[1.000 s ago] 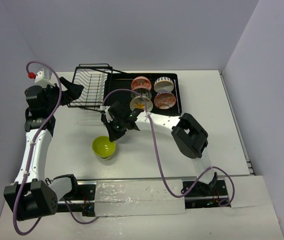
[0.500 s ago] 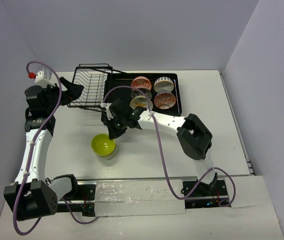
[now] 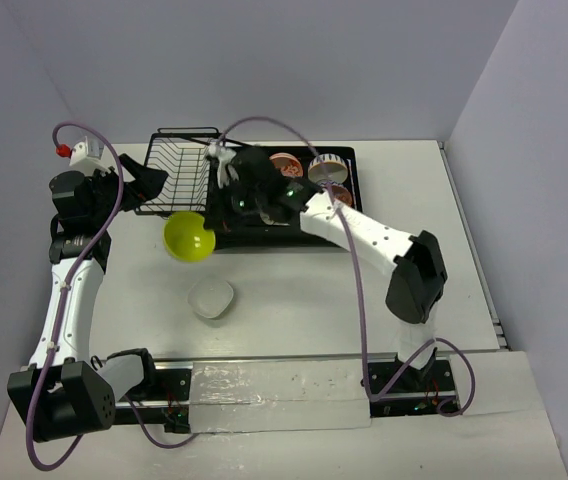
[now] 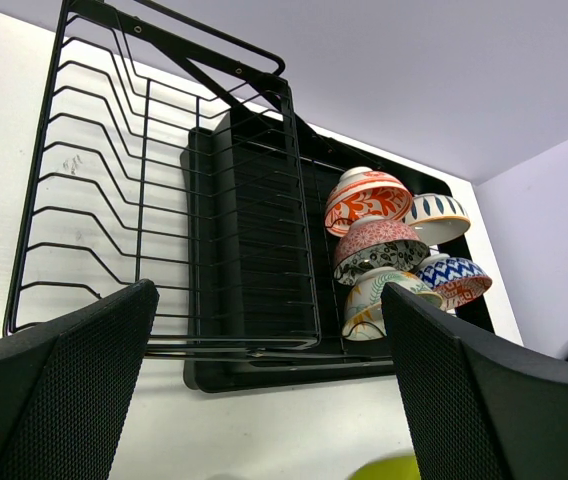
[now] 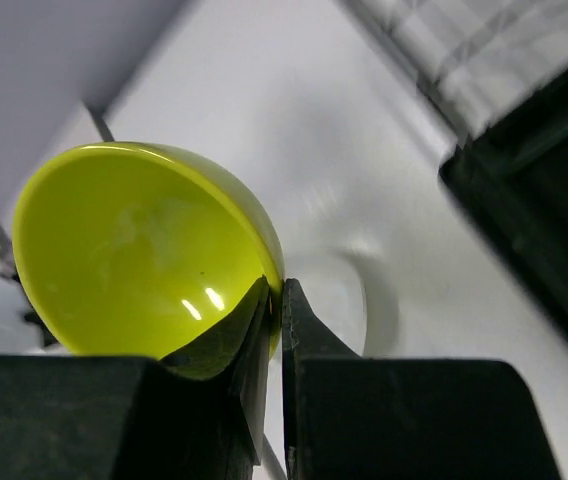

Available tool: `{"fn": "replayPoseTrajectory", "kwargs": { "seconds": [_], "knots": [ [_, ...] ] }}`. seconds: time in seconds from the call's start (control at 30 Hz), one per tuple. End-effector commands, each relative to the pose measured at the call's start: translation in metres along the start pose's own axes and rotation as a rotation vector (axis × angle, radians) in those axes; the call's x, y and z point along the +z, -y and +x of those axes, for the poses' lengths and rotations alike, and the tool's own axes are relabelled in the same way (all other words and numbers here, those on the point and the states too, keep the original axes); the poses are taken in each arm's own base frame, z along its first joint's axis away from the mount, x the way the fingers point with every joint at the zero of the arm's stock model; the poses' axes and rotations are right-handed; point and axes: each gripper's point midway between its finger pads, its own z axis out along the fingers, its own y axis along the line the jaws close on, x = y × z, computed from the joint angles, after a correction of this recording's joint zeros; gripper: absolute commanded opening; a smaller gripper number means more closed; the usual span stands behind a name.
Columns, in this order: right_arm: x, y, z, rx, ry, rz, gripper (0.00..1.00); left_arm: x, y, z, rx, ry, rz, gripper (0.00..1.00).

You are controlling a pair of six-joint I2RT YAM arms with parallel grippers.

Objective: Load the bowls into the dish rack
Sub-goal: Move the dish rack to the center of the board.

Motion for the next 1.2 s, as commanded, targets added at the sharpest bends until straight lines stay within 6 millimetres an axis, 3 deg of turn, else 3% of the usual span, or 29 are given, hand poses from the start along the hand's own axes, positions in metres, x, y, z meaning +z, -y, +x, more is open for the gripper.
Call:
{"fn": "replayPoseTrajectory", "kwargs": {
  "seconds": [0.0, 0.2, 0.23, 0.27, 0.33, 0.5, 0.63, 0.93, 1.17],
  "knots": [
    [-0.067, -0.04, -0.102, -0.032, 0.265, -0.092, 0.0, -0.004, 0.011, -0.012, 0.017, 0.048, 0.045, 0.99],
    [-0.08, -0.006, -0.165, 0.007, 0.384, 0.011, 0.0, -0.005, 0.011, -0.013, 0.018, 0.051, 0.04, 0.99],
    [-0.09, -0.007, -0.18, 0.004, 0.411, 0.007, 0.0, -0.004, 0.01, -0.013, 0.017, 0.051, 0.037, 0.99],
    [-0.075, 0.007, -0.179, 0.018, 0.392, 0.023, 0.0, -0.005, 0.01, -0.013, 0.017, 0.052, 0.035, 0.99],
    [-0.069, 0.028, -0.189, 0.037, 0.408, 0.051, 0.0, -0.005, 0.009, -0.012, 0.018, 0.054, 0.029, 0.99],
    [-0.054, 0.063, -0.197, 0.064, 0.438, 0.084, 0.0, -0.002, 0.005, -0.01, 0.011, 0.044, 0.02, 0.99],
    [-0.036, 0.079, -0.196, 0.082, 0.439, 0.074, 0.0, 0.0, 0.001, -0.008, 0.007, 0.04, 0.01, 0.99],
    [-0.022, 0.083, -0.195, 0.097, 0.444, 0.044, 0.0, 0.009, -0.005, 0.001, -0.005, 0.01, 0.0, 0.99],
    [-0.022, 0.092, -0.186, 0.109, 0.425, 0.04, 0.0, 0.03, -0.006, 0.024, 0.01, -0.064, 0.038, 0.99]
  ]
}}
